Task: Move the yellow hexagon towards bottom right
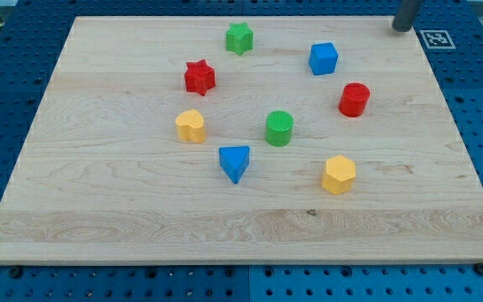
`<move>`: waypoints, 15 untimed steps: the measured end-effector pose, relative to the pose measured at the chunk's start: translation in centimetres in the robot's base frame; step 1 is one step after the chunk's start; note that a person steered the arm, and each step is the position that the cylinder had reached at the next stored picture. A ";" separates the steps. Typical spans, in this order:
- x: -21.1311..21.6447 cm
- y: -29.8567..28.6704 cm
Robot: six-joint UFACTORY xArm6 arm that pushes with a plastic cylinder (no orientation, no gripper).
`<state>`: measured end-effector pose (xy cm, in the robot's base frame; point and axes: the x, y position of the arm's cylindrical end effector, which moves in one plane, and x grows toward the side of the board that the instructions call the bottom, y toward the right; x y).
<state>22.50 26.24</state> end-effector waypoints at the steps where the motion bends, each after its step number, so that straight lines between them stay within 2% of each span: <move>1: 0.3 -0.2; 4: 20.3 -1.4; 5: 25.3 -4.5; 6: 31.0 -4.5; 7: 37.6 -8.4; 8: 39.2 -13.9; 9: 36.4 -16.8; 11: 34.3 -19.2; 12: 31.5 -20.8; 15: 28.7 -20.5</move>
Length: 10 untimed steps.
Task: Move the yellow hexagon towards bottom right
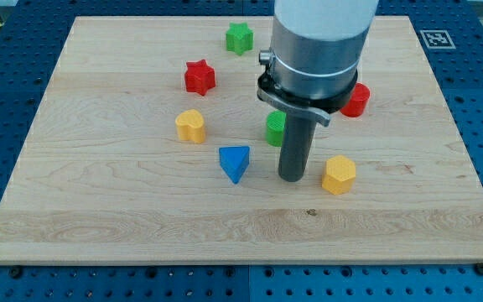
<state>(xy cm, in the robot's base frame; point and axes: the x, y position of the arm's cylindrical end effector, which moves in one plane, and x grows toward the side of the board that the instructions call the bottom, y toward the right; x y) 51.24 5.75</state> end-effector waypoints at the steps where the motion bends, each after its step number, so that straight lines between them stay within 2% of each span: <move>1: -1.0 0.1; 2: -0.2 0.4; 6: 0.8 7.6; 9: 4.6 12.6; 10: 7.4 5.9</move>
